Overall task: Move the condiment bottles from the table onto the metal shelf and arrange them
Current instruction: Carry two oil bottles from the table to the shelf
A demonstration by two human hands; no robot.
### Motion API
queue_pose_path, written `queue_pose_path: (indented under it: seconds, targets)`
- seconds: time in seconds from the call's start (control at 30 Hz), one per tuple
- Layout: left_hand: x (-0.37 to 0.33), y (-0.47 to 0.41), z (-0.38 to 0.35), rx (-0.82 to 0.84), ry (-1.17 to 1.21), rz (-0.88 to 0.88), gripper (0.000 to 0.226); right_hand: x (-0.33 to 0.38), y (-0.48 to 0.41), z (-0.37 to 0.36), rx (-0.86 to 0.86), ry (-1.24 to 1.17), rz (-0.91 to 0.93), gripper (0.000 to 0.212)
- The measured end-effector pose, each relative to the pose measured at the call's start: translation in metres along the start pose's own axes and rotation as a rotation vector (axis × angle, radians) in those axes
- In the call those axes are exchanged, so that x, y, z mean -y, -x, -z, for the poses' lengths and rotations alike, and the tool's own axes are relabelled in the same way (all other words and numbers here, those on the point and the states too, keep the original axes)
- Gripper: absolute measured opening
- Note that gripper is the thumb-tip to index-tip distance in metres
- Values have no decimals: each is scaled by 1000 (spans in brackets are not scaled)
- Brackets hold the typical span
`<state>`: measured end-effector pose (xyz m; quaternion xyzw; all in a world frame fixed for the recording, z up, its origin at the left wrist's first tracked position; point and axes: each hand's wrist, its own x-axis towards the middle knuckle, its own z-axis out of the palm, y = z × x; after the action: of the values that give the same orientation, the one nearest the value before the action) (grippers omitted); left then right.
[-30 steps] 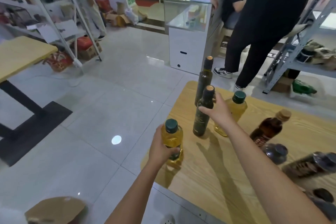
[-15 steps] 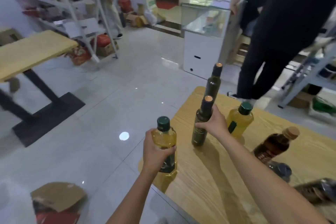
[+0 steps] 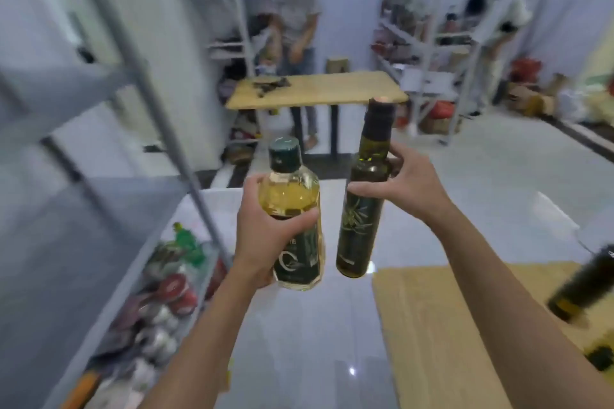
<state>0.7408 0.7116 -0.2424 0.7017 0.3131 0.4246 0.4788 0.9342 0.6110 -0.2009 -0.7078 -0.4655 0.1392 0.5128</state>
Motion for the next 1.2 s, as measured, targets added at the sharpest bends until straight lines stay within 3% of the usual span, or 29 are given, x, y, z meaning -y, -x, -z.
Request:
queue_pose_path:
  seconds: [0.27,0.43,0.67,0.8,0.97,1.2]
  targets:
    - [-120,116,206,-501,-73,-226,74,198,48,-116,392,-342,445,44]
    - [-195,232,311,-762,-227,-337,68,318,134,-182,576,-564,644,40]
    - [-276,403,419,-987,-512,-414,67,458,300,-258,747,-872,846,34]
    - [-303,493,465,-1106,-657,-396,73,516,392,-295,798,-1008,903,23]
    - [-316,585,517,-1306,-789,-313,65,575,490,-336,875,-1114,850,40]
    - [-324,668,575,-1621,-721,-296,72,633,588,-379,1011,-1070,783,39]
